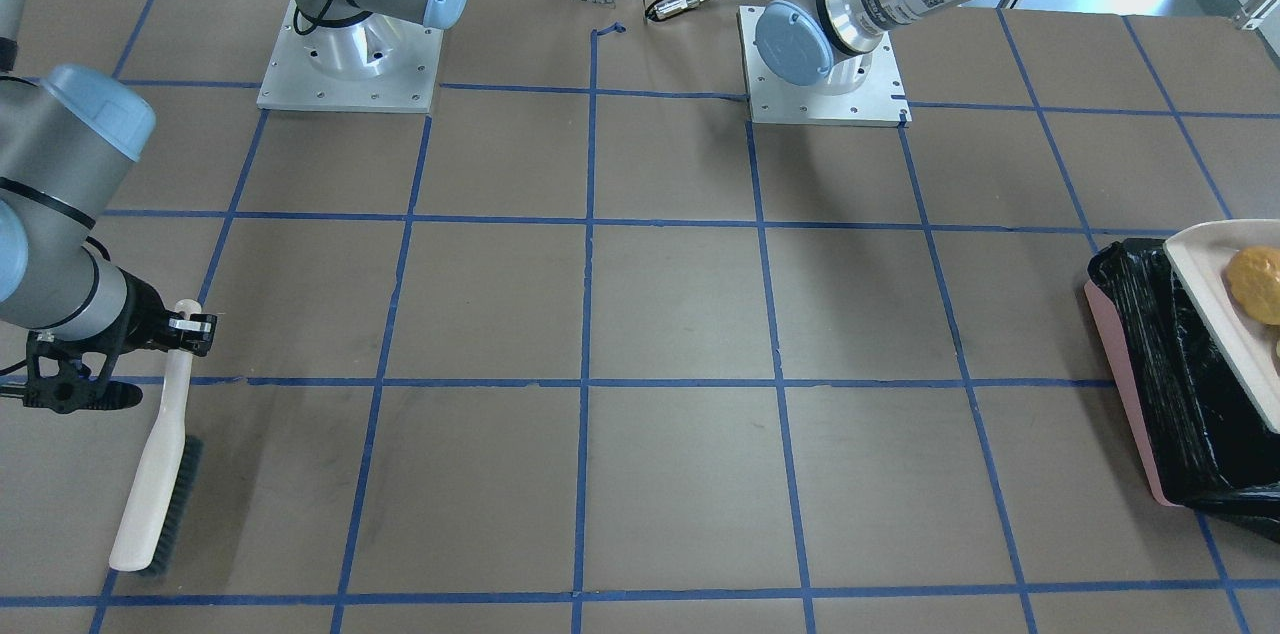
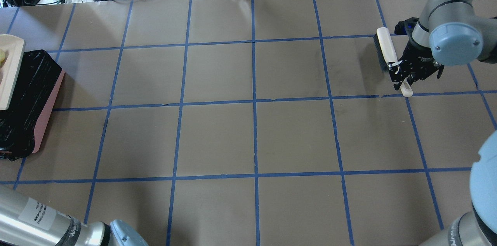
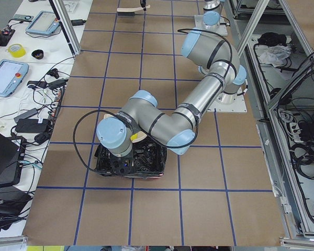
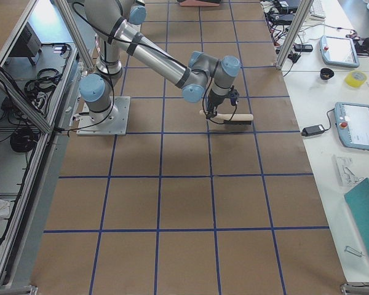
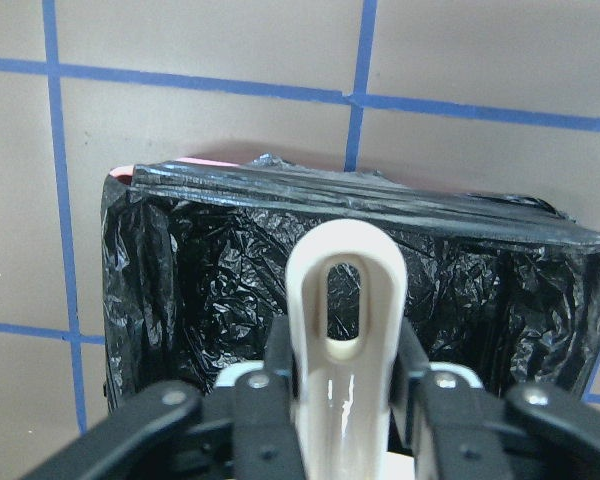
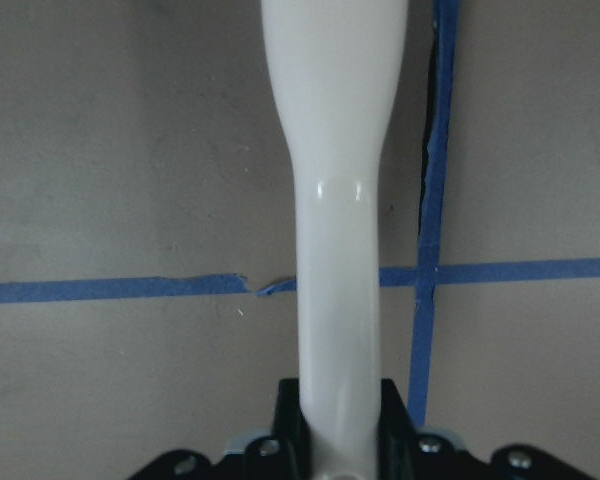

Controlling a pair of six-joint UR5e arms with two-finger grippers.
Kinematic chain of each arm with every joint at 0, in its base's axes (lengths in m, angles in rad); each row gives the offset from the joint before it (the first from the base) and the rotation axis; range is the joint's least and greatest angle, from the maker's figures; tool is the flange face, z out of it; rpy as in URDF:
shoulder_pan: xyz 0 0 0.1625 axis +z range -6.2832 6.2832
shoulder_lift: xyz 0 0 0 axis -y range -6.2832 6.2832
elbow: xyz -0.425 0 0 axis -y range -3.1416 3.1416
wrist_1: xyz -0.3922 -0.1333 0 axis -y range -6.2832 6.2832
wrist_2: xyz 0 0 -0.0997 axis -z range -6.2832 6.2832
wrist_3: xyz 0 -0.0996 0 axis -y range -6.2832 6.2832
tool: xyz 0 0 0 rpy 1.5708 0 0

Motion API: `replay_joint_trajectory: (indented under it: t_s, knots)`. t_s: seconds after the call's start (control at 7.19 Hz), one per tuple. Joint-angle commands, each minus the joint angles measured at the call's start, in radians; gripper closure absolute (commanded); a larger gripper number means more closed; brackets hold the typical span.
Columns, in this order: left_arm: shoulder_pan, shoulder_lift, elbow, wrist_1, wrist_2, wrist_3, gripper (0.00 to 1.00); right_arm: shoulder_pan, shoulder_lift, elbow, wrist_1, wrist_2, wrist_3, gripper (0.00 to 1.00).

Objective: Sweep and dump trash into bin
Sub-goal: 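Tip the dustpan over the black bin with the left gripper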

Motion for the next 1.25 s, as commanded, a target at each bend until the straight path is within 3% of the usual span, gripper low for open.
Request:
replay_joint_trajectory:
  t_s: [0.0,0.28,0.83,1.11]
  knots:
    - [0.033,-0.051,0.022,0.088,0.02,0.125,1.0,-0.003,-0.009,0.05,-0.045,-0.04,0.0,1.0]
    - [0.035,-0.062,0.031,0.183,0.079,0.132,1.0,-0.003,-0.009,0.05,-0.07,-0.072,-0.023,1.0]
    - [0.012,-0.04,0.054,0.309,0.072,0.126,1.0,-0.003,-0.006,0.053,-0.071,-0.064,-0.022,1.0]
    - [-0.051,-0.004,0.04,0.339,0.137,0.093,1.0,-0.003,-0.005,0.054,-0.074,-0.06,-0.022,0.85]
